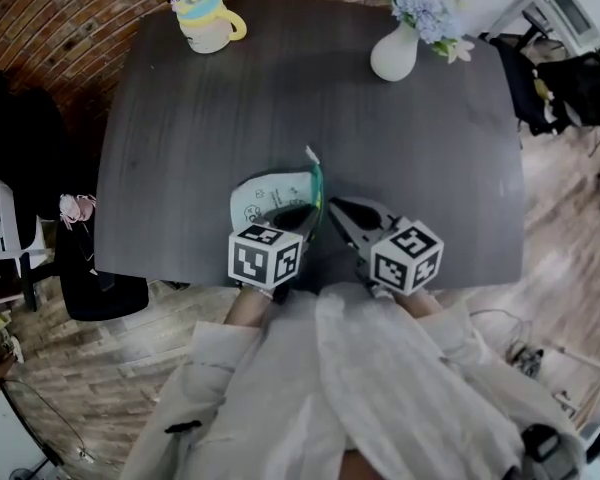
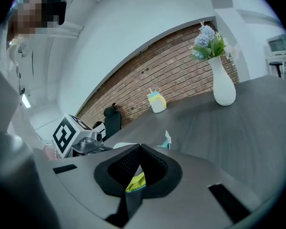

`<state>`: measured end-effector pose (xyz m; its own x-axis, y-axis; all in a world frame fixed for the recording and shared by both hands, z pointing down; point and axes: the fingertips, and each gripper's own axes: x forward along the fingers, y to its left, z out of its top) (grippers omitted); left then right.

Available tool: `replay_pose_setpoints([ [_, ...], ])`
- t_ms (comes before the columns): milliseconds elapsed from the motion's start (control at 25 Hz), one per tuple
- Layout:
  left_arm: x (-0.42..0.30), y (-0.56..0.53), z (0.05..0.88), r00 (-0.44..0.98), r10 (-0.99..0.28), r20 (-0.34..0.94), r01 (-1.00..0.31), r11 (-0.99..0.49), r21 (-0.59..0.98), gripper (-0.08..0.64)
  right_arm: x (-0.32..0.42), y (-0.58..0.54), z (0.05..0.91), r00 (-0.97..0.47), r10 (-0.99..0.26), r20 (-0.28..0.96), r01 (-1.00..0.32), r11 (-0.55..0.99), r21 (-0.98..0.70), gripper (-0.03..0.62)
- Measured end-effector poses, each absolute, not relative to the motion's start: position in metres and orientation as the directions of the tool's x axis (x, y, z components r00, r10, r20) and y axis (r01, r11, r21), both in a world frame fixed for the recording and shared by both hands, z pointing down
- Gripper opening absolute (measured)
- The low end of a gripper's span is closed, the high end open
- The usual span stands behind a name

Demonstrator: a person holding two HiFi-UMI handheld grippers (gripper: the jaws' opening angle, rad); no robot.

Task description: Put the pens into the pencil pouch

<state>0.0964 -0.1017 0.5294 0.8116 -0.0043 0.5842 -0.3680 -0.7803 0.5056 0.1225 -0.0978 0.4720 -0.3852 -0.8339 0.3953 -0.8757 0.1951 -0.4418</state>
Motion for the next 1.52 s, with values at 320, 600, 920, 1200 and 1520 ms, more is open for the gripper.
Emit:
replay_pose_setpoints([
  [320, 0.097, -0.091, 0.549, 0.793, 0.053, 0.606, -0.35, -0.776, 0.525, 0.023, 0.123, -0.097, 0.478, -0.384, -0.825, 0.415, -0.874, 0.18, -0.451, 0.008],
  [600, 0.092, -0.083, 0.559, 0.757, 0.056, 0.651, -0.366, -0.79, 0.493, 0.024, 0.124, -0.09, 0.48, -0.372, -0.821, 0.434, -0.88, 0.164, -0.446, 0.008],
  [920, 0.092, -0.074, 0.553, 0.762, 0.042, 0.646, -0.338, -0.825, 0.453, 0.057, 0.113, -0.087, 0.471, -0.395, -0.816, 0.423, -0.878, 0.2, -0.434, 0.008],
  [1200, 0.081, -0.08, 0.519, 0.818, -0.011, 0.576, -0.304, -0.857, 0.416, 0.087, 0.098, -0.091, 0.462, -0.436, -0.789, 0.433, -0.878, 0.267, -0.398, 0.008],
  [1520, 0.052, -0.093, 0.46, 0.911, -0.085, 0.403, -0.282, -0.843, 0.459, 0.023, 0.068, -0.102, 0.434, -0.499, -0.769, 0.399, -0.859, 0.375, -0.349, 0.008],
])
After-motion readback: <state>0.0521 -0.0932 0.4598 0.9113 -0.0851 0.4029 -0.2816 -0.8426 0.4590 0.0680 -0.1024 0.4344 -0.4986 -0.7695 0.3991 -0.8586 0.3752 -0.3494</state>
